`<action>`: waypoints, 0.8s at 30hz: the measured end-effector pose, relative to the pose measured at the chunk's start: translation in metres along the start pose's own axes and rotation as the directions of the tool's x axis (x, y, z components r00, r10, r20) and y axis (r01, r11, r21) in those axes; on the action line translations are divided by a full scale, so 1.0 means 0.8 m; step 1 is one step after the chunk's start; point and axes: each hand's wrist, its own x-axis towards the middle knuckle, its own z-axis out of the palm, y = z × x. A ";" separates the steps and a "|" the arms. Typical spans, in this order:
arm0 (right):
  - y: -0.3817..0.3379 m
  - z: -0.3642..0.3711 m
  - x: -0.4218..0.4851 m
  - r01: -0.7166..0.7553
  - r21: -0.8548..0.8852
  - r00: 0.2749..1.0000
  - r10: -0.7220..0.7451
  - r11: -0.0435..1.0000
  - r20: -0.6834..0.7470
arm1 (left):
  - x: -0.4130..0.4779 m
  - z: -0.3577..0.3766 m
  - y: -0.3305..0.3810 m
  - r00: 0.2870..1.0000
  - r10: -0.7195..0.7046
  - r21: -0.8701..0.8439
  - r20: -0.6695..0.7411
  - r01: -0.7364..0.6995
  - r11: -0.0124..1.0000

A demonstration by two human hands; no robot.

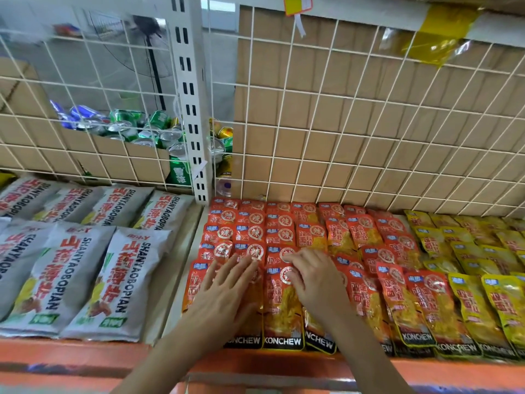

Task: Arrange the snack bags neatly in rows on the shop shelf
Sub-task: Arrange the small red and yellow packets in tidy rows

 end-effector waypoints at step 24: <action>0.059 -0.034 -0.024 -0.034 0.101 0.995 0.044 0.994 -0.090 | 0.025 -0.003 0.067 0.998 -0.049 -0.123 -0.042 0.043 0.991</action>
